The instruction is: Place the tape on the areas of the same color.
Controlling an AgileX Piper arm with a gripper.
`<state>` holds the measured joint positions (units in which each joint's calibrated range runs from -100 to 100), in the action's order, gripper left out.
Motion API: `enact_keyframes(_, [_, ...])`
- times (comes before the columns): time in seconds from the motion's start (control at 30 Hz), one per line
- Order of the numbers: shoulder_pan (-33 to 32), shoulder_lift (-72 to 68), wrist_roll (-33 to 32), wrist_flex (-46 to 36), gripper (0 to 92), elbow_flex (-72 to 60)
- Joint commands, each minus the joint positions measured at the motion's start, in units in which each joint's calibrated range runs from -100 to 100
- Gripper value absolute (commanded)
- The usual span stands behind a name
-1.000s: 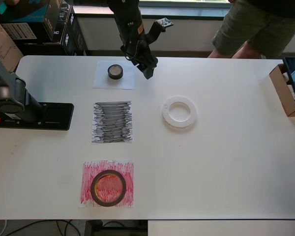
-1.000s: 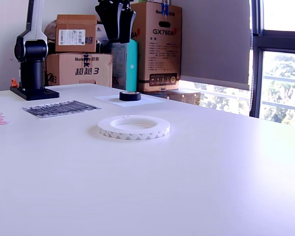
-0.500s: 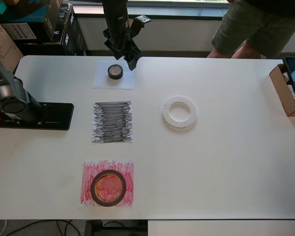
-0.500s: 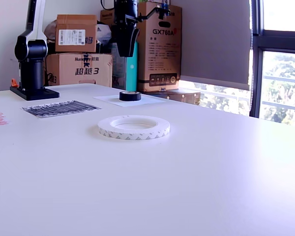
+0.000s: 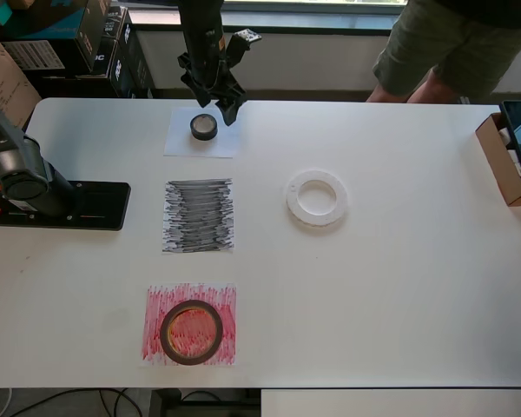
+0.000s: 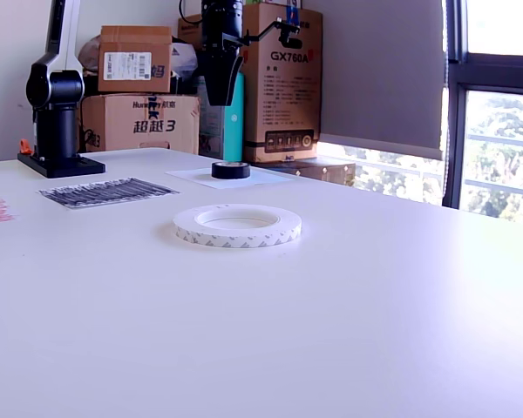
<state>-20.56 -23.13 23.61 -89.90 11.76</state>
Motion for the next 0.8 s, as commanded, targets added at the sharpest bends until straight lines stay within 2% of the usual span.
enact_keyframes(0.0, [-0.84, 0.31, -0.28, -0.17, 82.5, 0.19])
enact_keyframes(0.27, [-4.08, -0.44, -0.28, 0.51, 82.5, 1.65])
enact_keyframes(0.43, [-4.4, -0.44, -0.69, 6.45, 82.5, 7.19])
enact_keyframes(0.77, [-4.55, -1.57, -0.61, 10.1, 82.5, 10.64])
